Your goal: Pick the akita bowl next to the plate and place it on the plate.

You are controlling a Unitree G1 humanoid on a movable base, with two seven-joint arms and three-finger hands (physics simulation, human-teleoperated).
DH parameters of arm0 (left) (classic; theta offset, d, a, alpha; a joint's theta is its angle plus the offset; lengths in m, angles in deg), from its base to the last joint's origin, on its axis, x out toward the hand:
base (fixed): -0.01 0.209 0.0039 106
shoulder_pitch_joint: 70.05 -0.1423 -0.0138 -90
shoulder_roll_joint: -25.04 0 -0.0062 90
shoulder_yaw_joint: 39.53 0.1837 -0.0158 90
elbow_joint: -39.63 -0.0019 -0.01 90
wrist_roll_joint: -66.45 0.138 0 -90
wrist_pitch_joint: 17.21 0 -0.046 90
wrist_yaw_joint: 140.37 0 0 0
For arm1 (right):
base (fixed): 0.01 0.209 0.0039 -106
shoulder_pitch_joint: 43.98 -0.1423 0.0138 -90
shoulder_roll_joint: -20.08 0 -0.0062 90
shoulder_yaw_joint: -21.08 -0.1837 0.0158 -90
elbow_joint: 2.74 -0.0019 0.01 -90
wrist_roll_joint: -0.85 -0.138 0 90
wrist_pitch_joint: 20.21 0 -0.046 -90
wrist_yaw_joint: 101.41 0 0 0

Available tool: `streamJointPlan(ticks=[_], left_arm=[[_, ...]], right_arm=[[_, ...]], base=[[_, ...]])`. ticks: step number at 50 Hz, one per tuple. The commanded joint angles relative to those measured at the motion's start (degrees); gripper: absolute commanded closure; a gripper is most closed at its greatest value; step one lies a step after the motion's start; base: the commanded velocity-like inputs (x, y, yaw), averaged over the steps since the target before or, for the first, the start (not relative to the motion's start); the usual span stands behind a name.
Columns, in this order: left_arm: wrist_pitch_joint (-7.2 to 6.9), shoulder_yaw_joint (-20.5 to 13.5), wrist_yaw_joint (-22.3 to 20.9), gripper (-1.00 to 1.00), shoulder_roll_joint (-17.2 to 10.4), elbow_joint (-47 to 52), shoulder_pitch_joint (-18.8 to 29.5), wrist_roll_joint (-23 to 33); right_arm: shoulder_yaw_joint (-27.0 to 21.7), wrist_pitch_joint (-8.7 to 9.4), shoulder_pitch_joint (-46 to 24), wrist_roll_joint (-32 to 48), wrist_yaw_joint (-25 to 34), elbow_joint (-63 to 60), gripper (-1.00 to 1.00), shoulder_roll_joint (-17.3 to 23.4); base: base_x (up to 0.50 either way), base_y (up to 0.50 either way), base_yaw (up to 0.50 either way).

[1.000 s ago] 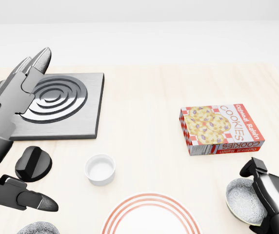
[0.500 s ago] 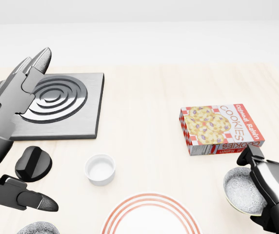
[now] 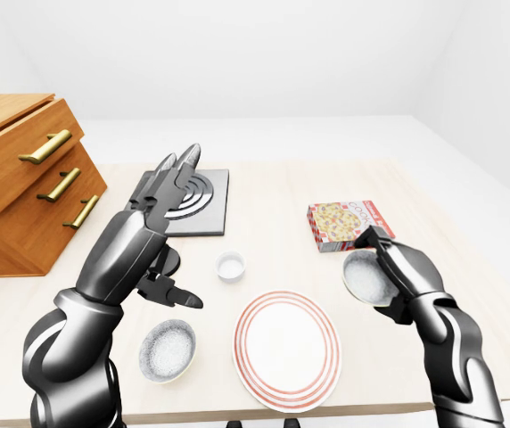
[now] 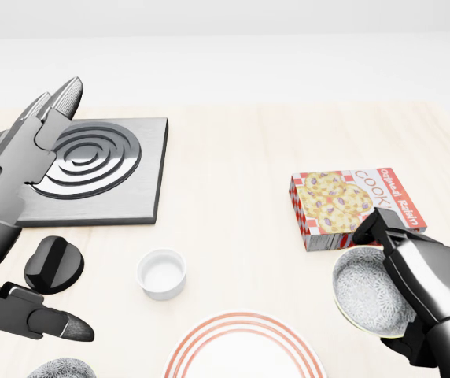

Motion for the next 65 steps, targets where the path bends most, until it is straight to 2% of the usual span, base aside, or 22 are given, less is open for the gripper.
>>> streamJointPlan(ticks=[1, 14, 22, 30, 42, 46, 48, 50, 53, 65], left_arm=[[0.0, -0.07, 0.13, -1.0, 0.03, -0.24, -0.08, -0.14], [0.0, -0.01, -0.16, -1.0, -0.05, 0.3, -0.02, 0.11], [0.0, -0.03, -0.31, -1.0, -0.08, 0.46, 0.03, 0.17], [0.0, -0.05, -0.15, -1.0, -0.03, 0.22, -0.02, 0.06], [0.0, 0.05, -0.11, -1.0, -0.02, 0.14, 0.06, 0.14], [0.0, 0.06, -0.18, -1.0, -0.06, 0.15, 0.17, 0.18], [0.0, 0.03, -0.06, -1.0, 0.01, 0.07, -0.02, 0.11], [0.0, -0.02, 0.02, -1.0, 0.06, -0.07, -0.1, 0.02], [0.0, 0.0, -0.17, -1.0, -0.05, 0.18, 0.06, 0.13], [0.0, -0.07, 0.11, -1.0, 0.05, -0.27, -0.09, -0.1]], right_arm=[[1.23, 0.02, 1.44, -8.94, 8.2, -11.96, 1.0, -2.91], [3.26, 0.23, 1.35, -9.35, 13.73, -20.75, 1.0, -4.78], [3.45, 0.7, 1.41, -9.51, 14.7, -22.12, 1.0, -4.8], [3.88, 2.45, 2.82, -9.96, 18.48, -28.15, 1.0, -5.99], [3.61, 5.01, 4.42, -11.52, 18.6, -35.98, 1.0, -7.43], [4.0, 6.23, 4.32, -11.51, 18.6, -38.28, 1.0, -7.72], [4.71, 7.81, 4.3, -11.21, 18.6, -41.01, 1.0, -8.24], [5.03, 8.14, 4.49, -11.18, 18.6, -41.86, 1.0, -8.38], [6.17, 9.82, 4.2, -10.54, 18.6, -44.1, 1.0, -8.93], [10.2, 10.02, 2.65, -7.88, 18.6, -45.59, 1.0, -9.49]], base=[[0.0, 0.0, 0.0], [0.0, 0.0, 0.0], [0.0, 0.0, 0.0], [0.0, 0.0, 0.0], [0.0, 0.0, 0.0], [0.0, 0.0, 0.0], [0.0, 0.0, 0.0], [0.0, 0.0, 0.0], [0.0, 0.0, 0.0], [0.0, 0.0, 0.0]])
